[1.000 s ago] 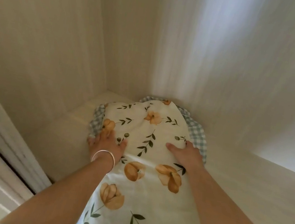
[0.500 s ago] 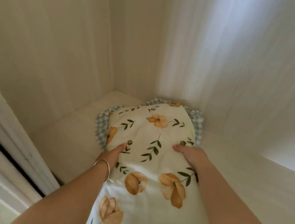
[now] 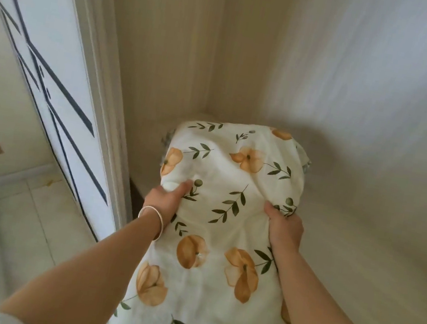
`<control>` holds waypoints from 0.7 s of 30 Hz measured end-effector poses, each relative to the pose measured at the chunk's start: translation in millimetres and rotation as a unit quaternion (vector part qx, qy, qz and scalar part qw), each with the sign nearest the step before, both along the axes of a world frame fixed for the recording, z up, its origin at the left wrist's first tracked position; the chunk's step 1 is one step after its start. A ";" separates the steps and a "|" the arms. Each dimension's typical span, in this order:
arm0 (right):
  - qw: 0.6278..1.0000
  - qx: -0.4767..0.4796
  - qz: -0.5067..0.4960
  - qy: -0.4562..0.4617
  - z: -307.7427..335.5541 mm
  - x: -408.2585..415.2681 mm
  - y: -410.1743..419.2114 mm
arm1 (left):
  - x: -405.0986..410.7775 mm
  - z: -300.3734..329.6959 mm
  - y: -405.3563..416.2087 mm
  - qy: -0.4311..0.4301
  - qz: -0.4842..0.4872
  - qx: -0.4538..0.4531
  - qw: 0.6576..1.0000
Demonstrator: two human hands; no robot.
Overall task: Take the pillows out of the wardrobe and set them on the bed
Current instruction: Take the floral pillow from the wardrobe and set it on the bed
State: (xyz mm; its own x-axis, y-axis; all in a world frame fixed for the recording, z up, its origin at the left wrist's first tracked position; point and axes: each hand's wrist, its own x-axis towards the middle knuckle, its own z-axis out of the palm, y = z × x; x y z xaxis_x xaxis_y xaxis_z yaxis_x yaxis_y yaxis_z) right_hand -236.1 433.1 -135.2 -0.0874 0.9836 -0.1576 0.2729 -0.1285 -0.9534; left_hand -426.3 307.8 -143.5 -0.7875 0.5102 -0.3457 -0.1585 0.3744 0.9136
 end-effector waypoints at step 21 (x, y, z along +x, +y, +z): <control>0.969 0.185 -0.102 0.131 19.7 20.2 -202.2 | 58.6 34.9 -201.8 0.242 0.073 0.186 0.949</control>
State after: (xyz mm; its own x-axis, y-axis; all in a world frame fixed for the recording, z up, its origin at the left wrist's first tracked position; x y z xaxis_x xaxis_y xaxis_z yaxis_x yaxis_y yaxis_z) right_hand -215.9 230.9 -115.5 0.1248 0.9695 0.2108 0.0210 0.2099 -0.9775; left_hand -367.7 106.1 -108.7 -0.8798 0.3995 0.2577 0.2883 0.0173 0.9574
